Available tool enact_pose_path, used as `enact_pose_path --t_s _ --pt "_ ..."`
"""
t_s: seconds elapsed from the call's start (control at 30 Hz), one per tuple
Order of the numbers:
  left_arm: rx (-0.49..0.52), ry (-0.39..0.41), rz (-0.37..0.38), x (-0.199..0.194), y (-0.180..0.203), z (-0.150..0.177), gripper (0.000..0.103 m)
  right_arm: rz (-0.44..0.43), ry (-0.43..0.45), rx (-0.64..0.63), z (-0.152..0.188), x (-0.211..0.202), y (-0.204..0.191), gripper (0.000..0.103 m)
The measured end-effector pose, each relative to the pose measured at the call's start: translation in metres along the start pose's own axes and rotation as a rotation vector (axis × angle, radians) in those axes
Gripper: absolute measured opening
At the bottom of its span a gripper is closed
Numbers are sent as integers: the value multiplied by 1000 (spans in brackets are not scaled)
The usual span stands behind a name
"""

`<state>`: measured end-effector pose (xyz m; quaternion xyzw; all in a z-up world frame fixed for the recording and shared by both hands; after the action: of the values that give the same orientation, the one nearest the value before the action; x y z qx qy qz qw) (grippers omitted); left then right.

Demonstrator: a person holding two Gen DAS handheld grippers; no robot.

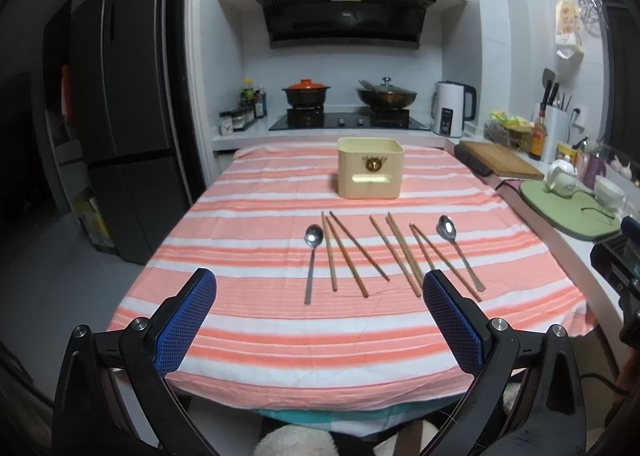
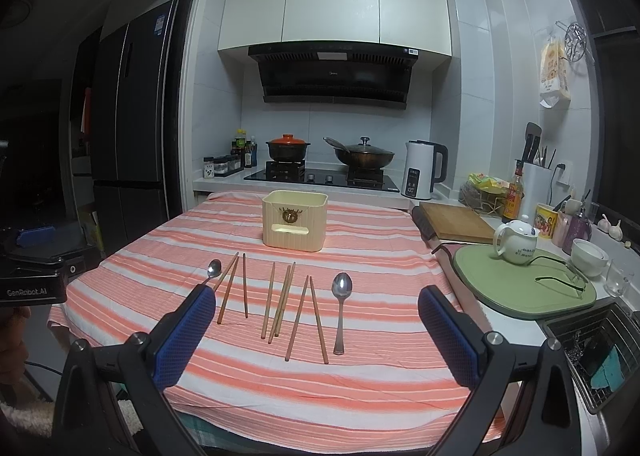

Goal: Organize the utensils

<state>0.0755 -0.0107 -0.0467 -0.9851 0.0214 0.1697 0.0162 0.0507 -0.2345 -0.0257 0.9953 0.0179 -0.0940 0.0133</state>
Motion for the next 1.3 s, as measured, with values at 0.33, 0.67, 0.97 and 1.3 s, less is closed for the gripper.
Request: enact_pose_path --t_s 0.33,0.67,0.97,1.3 --pt "6 -3 1 2 1 0 103 0 -4 1 1 1 1 103" --pt "20 -6 -2 7 2 -1 103 0 -8 2 1 4 3 103" --pt "16 -36 20 22 1 5 103 10 -33 11 9 15 9 103" --pt "-6 -151 74 95 -13 46 103 51 -102 4 42 59 31 103"
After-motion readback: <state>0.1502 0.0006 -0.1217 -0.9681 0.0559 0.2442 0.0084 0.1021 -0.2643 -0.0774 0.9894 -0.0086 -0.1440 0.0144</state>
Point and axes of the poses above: each gripper's, at about its wrist camera, not at the fingertips, and x roughly the way its jaws point, y to its right, z to its underside, the point moved 7 cm from there along x, roughly the way its jaws point, and after that the axes turned 9 degrees about y, right-handed, at the moved point
